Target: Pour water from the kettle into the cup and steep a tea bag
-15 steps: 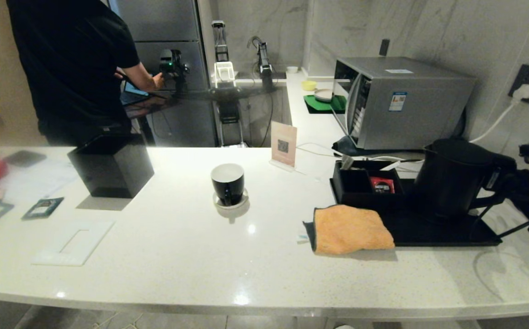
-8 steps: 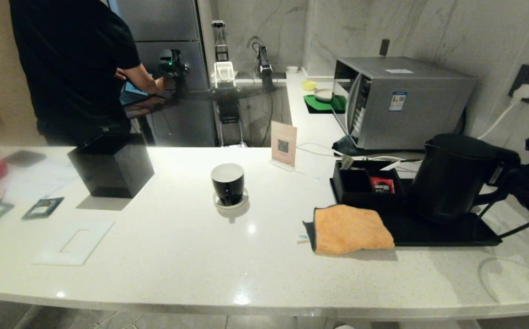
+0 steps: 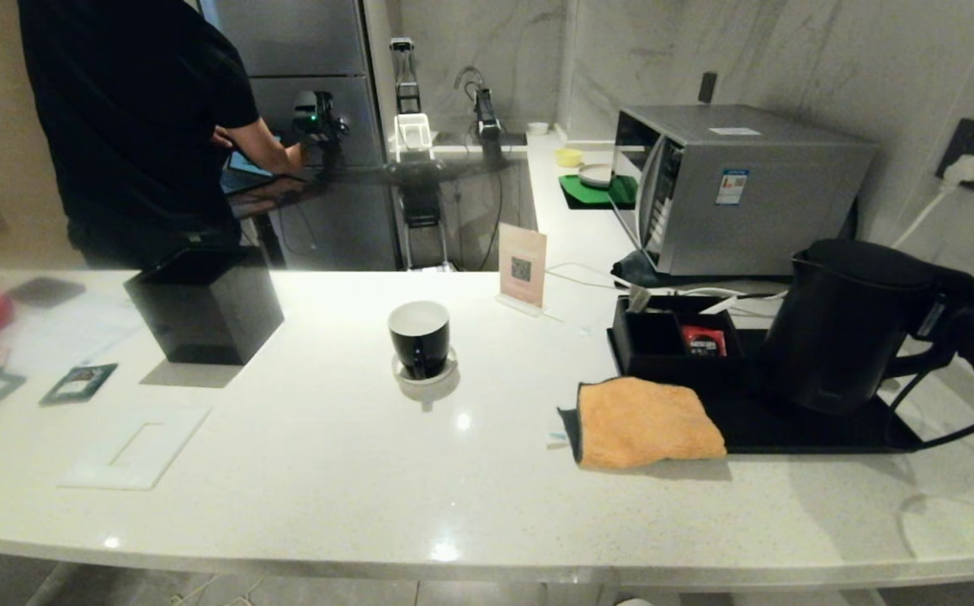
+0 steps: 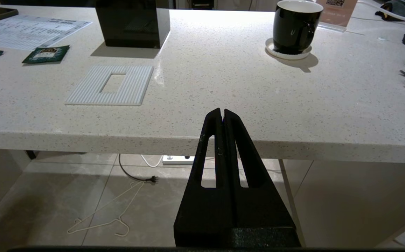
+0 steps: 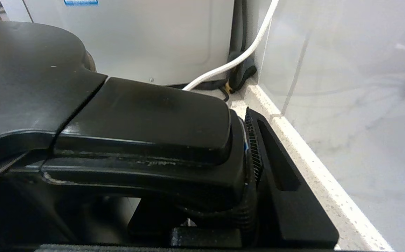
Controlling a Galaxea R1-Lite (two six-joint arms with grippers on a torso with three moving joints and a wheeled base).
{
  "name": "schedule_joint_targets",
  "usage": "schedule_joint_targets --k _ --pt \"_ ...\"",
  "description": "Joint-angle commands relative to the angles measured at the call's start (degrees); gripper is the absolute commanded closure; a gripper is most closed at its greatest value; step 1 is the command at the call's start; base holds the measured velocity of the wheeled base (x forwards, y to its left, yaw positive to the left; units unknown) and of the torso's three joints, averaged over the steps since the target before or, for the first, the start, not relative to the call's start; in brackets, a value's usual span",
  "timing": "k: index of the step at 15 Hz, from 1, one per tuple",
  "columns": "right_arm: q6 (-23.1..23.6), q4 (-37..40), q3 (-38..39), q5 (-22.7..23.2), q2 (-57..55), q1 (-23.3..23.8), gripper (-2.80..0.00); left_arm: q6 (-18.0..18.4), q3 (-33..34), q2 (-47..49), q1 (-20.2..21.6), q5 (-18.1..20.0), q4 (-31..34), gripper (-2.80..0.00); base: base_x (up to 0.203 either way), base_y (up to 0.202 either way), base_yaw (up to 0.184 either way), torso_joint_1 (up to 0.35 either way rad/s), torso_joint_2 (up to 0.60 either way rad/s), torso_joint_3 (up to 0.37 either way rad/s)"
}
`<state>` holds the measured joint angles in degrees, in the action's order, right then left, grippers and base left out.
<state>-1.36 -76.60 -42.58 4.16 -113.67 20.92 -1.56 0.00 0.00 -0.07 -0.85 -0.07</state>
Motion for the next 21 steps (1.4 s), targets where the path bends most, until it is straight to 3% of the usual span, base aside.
schedule_joint_targets --k 1,13,21 --pt "-1.07 -0.06 1.29 -0.01 2.99 0.15 0.00 -0.08 0.00 0.06 -0.01 -0.03 -0.01 0.00 0.000 0.000 0.000 0.000 0.00 0.000" --pt "-1.52 6.97 6.35 0.70 14.83 1.72 0.00 -0.02 0.00 0.05 -0.01 -0.03 -0.01 0.00 0.000 0.000 0.000 0.000 0.00 0.000" --pt "-1.47 10.32 7.90 4.77 18.81 -0.81 0.00 -0.02 0.00 0.09 -0.01 -0.03 -0.01 0.00 0.000 0.000 0.000 0.000 0.00 0.000"
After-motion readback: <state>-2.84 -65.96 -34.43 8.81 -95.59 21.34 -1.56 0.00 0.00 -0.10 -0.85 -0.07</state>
